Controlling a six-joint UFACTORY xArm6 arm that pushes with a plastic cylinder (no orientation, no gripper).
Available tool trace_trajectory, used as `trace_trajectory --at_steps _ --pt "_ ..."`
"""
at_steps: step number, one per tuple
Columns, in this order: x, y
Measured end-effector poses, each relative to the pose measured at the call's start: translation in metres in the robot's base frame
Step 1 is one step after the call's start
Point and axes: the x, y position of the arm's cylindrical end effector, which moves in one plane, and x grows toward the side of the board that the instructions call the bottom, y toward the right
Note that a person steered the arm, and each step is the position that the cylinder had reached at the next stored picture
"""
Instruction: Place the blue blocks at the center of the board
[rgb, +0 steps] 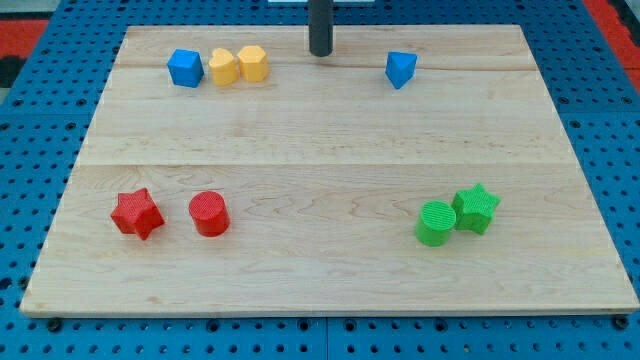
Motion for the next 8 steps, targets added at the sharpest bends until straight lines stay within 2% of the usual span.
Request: trace_trajectory --at_steps 1,2,4,5,6,7,8 --pt "0.0 0.105" --pt "0.067 0.102" --pt "0.107 0.023" --pt "0.113 -0.034" --pt "0.13 -0.12" --pt "0.122 -0.21" --pt "0.08 -0.262"
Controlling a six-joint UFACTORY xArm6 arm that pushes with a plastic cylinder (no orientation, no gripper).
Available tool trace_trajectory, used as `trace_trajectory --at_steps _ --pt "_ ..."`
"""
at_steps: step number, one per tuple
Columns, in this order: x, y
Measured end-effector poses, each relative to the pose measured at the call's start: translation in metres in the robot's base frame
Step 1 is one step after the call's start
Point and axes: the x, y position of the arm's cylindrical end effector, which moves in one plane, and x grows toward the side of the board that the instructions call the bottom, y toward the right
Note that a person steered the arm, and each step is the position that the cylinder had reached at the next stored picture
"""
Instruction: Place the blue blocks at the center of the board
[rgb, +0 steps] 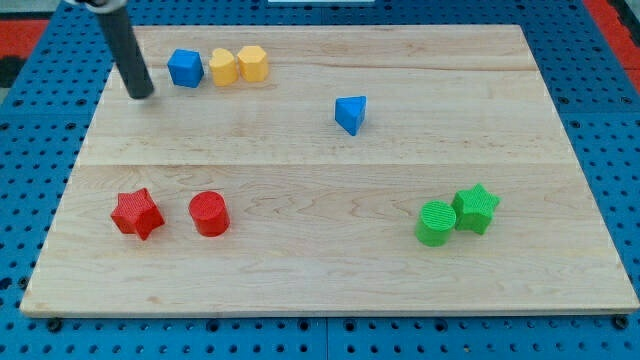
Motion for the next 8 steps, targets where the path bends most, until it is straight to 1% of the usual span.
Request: trace_trajectory --at_steps 1,2,3,4,5,6,7,8 --pt "-0.048 0.001" --pt "-0.055 0.055" --pt "-0.014 0.109" --pt "-0.017 0.06" --pt "0.009 0.056" --pt "0.022 0.139" --pt "0.024 0.227" --pt "0.014 0.17"
